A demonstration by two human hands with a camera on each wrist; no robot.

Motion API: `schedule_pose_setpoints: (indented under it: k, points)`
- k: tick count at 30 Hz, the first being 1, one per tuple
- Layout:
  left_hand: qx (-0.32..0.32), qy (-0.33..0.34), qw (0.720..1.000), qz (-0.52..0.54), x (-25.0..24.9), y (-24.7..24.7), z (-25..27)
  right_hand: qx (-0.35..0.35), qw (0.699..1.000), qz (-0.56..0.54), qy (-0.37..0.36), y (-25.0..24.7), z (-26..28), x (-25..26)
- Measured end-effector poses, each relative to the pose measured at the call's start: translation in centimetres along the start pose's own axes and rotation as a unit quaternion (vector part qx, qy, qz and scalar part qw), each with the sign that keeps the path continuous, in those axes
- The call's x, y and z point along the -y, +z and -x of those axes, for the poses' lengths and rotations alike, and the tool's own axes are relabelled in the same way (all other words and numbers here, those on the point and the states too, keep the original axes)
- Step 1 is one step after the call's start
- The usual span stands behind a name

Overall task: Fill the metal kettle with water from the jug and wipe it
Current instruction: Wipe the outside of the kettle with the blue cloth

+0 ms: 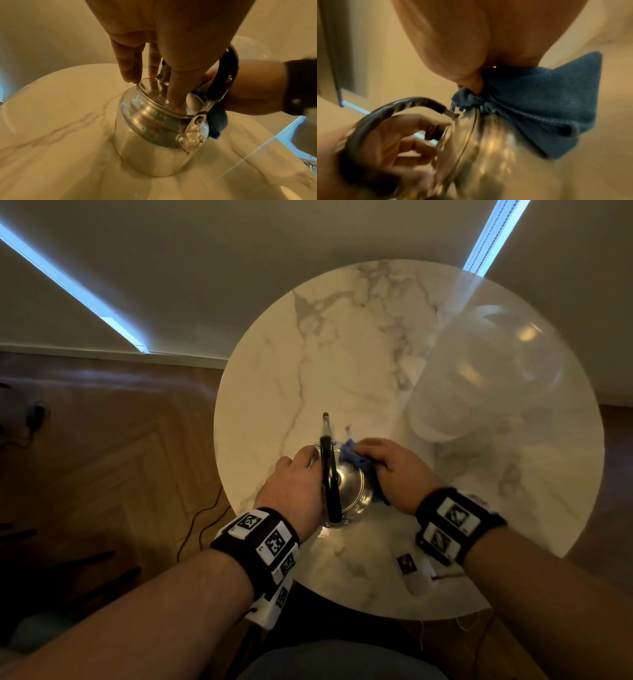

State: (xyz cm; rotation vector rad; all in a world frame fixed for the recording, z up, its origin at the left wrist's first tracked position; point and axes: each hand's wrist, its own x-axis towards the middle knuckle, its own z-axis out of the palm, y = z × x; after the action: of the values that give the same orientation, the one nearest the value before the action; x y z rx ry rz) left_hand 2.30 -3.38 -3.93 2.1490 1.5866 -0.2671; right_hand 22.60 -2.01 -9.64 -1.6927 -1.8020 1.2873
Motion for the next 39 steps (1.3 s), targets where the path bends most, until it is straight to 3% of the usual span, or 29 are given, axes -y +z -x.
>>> schedule_pose_setpoints:
  k: [4, 8, 10, 13, 15, 19, 25, 32, 35, 37, 39]
  points:
    - [-0.008, 0.003, 1.0, 0.006, 0.2, 0.2, -0.1, -0.044, 0.998, 0.034, 0.005, 0.9, 3.2, -1.2]
    - [-0.008, -0.011, 1.0, 0.019, 0.2, 0.5, -0.2, -0.006, 0.998, 0.064, -0.003, 0.9, -1.1, 0.7]
    - [-0.005, -0.012, 1.0, 0.019, 0.2, 0.5, -0.1, 0.018, 0.999, 0.033, 0.032, 0.6, -3.5, 2.2]
    - [-0.003, -0.018, 1.0, 0.02, 0.1, 0.4, -0.1, 0.048, 0.988, -0.053, 0.14, -0.1, -5.3, 2.5]
    - [-0.005, -0.02, 0.999, 0.026, 0.1, 0.5, -0.1, 0.06, 0.986, -0.042, 0.152, -0.2, -5.3, 1.5]
    - [-0.012, -0.013, 0.999, 0.026, 0.4, 0.8, -0.1, 0.023, 0.987, -0.045, 0.152, 0.4, -2.5, -1.4]
    - [-0.023, -0.008, 1.0, 0.018, 0.9, 1.6, -0.3, 0.04, 0.988, 0.045, 0.14, 2.0, 4.2, -3.4]
    - [-0.02, 0.002, 0.997, 0.075, 1.2, 0.8, 0.6, 0.058, 0.994, -0.031, 0.087, -0.6, 7.1, -3.2]
    - [-0.07, -0.053, 0.988, 0.128, 1.2, -0.2, 1.7, 0.049, 0.99, -0.057, 0.118, -2.6, 8.0, -3.7]
    - [-0.128, -0.02, 0.988, 0.084, 1.0, -1.3, 1.9, 0.041, 0.986, -0.035, 0.161, -3.6, 8.9, -4.2]
    - [-0.154, 0.094, 0.983, -0.023, 0.7, -2.3, 1.4, 0.031, 0.983, -0.052, 0.176, -4.1, 10.0, -5.0]
